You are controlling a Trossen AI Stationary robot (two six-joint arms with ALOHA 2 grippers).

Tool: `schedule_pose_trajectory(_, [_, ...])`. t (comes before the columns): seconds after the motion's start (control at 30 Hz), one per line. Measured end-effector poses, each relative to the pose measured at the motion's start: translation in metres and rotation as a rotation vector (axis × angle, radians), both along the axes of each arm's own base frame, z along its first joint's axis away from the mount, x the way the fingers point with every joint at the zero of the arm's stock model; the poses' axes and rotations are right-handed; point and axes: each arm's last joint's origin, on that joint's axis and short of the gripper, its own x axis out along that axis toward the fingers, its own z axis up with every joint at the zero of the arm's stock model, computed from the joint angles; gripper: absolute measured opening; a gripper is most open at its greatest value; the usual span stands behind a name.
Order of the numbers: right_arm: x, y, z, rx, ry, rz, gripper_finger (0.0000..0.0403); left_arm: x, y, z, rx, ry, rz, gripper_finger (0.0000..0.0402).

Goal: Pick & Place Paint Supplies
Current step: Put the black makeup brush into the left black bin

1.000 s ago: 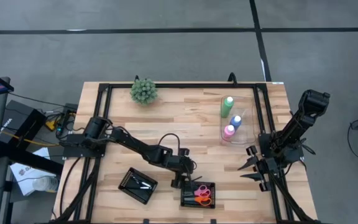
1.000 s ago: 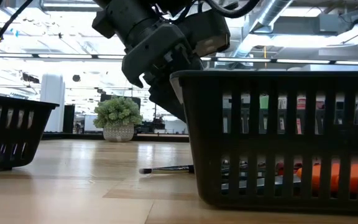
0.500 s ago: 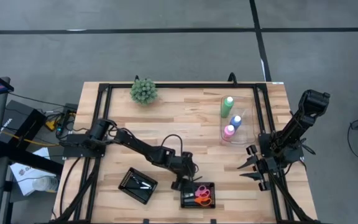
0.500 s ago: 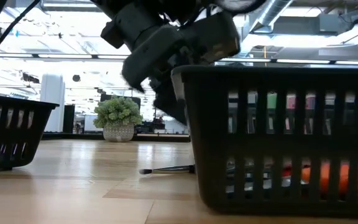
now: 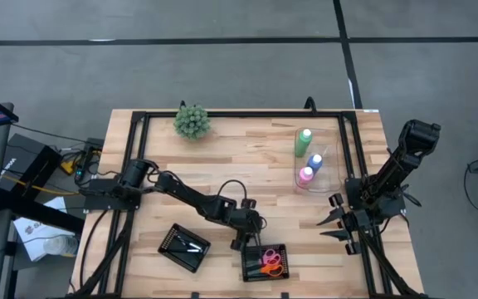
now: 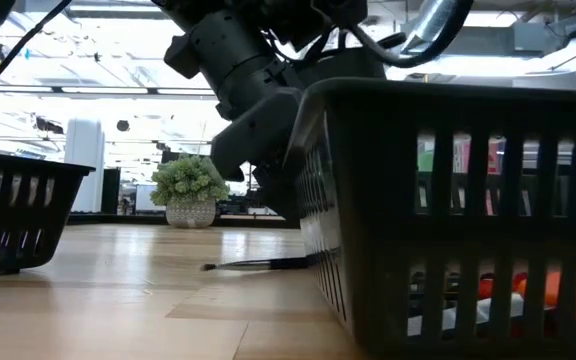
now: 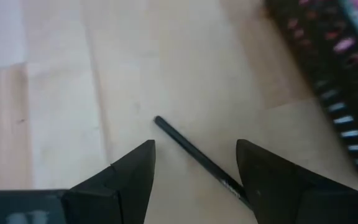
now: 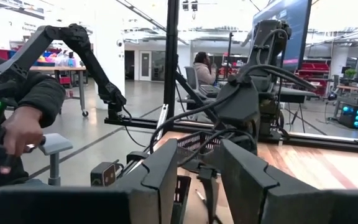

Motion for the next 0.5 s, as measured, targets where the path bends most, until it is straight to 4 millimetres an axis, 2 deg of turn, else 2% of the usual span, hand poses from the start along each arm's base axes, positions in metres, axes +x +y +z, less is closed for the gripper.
schedule_pose_trajectory(0.5, [0.000,0.000,-0.001,0.007,0.007,0.002,0.0109,0.001,0.049,-0.004,0.073,0.105,0.055,0.0214])
